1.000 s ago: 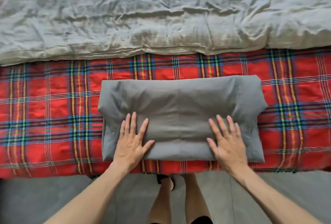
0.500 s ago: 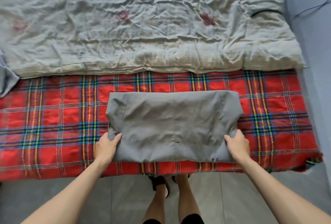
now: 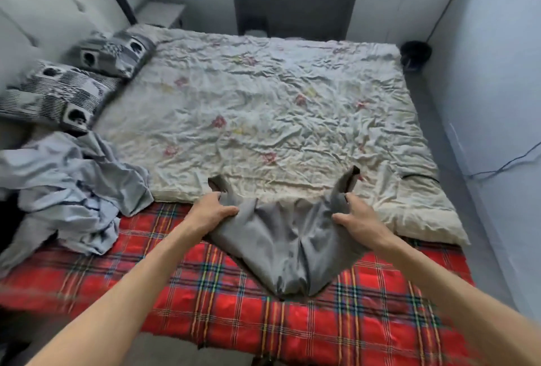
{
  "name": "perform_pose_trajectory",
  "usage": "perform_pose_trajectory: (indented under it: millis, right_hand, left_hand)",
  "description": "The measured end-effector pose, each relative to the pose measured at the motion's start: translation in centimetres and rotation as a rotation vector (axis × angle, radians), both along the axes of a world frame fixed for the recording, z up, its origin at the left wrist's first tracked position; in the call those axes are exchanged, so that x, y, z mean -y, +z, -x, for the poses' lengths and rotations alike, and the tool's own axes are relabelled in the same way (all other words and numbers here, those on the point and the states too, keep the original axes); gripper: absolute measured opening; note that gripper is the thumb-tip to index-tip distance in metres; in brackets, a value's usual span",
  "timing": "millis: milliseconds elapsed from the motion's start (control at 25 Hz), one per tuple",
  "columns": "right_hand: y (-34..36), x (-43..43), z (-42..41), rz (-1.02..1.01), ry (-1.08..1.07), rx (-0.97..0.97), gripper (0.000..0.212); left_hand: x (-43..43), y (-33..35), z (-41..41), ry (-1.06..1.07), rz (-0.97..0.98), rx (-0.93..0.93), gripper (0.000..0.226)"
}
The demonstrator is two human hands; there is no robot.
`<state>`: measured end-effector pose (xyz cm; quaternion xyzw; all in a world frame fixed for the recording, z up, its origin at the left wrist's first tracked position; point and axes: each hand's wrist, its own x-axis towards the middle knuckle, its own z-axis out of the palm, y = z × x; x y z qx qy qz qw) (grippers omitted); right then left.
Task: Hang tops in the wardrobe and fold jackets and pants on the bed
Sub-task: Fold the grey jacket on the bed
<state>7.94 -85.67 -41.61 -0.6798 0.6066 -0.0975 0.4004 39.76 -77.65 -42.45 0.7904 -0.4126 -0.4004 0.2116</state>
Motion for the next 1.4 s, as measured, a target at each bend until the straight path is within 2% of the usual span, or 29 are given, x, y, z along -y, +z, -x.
perform_pose_trajectory:
  millis: [160, 280, 400, 440, 520, 560, 600, 720, 840, 1000, 1160, 1280, 1400]
  right_hand:
    - [10.2, 0.1, -10.8, 0.218, 0.302, 0.042, 0.021]
    - [15.7, -0.7, -18.5, 0.258, 0.489, 0.075, 0.026]
    - [20.1, -4.3, -25.5, 0.245, 0.705, 0.152, 0.018]
    - [21.6, -6.0, -27.4, 0.240, 0.780, 0.186, 0.016]
    - [24.1, -10.5, -30.6, 0.192, 0.946, 0.263, 0.014]
    - [25.4, -13.3, -32.3, 0.173, 1.045, 0.306, 0.013]
    - [26.7, -15.9, -33.4, 0.151, 1.121, 0.349, 0.014]
    - [29.9, -26.6, -36.2, 0.161, 1.440, 0.402, 0.019]
    - [31.8, -38.6, -37.5, 0.091, 1.768, 0.464, 0.012]
    - [34.4, -54.8, -36.2, 0.051, 2.133, 0.544, 0.016]
    - [37.7, -70.1, -33.6, 0.119, 2.483, 0.728, 0.022]
    - [39.8, -81.3, -31.4, -0.035, 2.650, 0.807, 0.022]
    - [40.8, -90.8, -29.5, -0.166, 2.791, 0.839, 0.010]
  left_hand:
    - [-5.8, 10.9, -5.2, 0.244, 0.177, -0.014, 0.017]
    - [-11.8, 17.1, -8.3, 0.438, 0.284, 0.009, 0.018]
    - [-19.9, 22.3, -9.8, 0.687, 0.358, 0.043, 0.013]
    - [-22.8, 23.7, -9.8, 0.776, 0.359, 0.057, 0.015]
    - [-29.5, 26.5, -8.6, 0.964, 0.363, 0.086, 0.041]
    - [-33.3, 27.9, -7.6, 1.060, 0.375, 0.120, 0.051]
    - [-36.4, 28.9, -6.4, 1.137, 0.375, 0.130, 0.051]
    - [-46.4, 32.0, -1.5, 1.391, 0.423, 0.116, 0.020]
    - [-55.6, 34.4, 4.7, 1.639, 0.463, 0.204, 0.010]
    - [-66.6, 36.5, 12.6, 2.047, 0.547, 0.296, 0.012]
    - [-75.4, 39.2, 19.9, 2.384, 0.621, 0.507, 0.020]
    - [-80.8, 40.8, 24.8, 2.517, 0.658, 0.685, 0.021]
    - [-84.0, 41.6, 28.8, 2.674, 0.704, 0.762, 0.021]
